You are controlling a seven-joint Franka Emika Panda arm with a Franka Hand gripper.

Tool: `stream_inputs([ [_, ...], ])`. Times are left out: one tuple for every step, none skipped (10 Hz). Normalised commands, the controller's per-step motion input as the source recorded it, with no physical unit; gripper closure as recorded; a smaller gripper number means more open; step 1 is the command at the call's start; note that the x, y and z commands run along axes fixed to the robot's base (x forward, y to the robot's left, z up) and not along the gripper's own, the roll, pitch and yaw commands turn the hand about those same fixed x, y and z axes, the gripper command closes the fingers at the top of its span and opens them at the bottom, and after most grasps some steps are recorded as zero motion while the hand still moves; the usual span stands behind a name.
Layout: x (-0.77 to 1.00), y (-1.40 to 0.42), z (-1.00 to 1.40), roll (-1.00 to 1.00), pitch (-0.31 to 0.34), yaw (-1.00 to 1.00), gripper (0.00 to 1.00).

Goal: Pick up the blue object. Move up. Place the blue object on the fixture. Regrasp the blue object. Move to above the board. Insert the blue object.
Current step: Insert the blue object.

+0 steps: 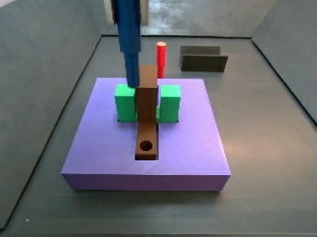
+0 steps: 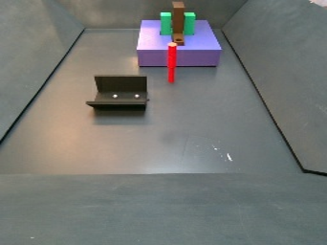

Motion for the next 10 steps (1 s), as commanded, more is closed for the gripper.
stream_inputs([
  [0.18, -0.20, -0.39, 0.02, -0.006, -0.11, 1.00],
  [0.19, -0.03, -0.57, -0.04, -0.004, -0.20, 1.00],
  [0.01, 0.00, -0.56, -0.19, -0.030, -0.15, 1.00],
  [0.02, 0.00, -0.51, -0.06, -0.021, -0.10, 1.00],
  [0.11, -0.01, -0.46, 0.00, 0.000, -0.08, 1.00],
  [0.13, -0.05, -0.37, 0.00, 0.000, -0.07, 1.00],
  [0.15, -0.11, -0.22, 0.00, 0.001, -0.04, 1.00],
  [0.16, -0.22, -0.18, 0.00, 0.000, 0.00, 1.00],
  [0.25, -0.27, -0.22, 0.03, 0.000, 0.00, 1.00],
  [0.25, -0.18, -0.28, 0.08, 0.000, 0.00, 1.00],
])
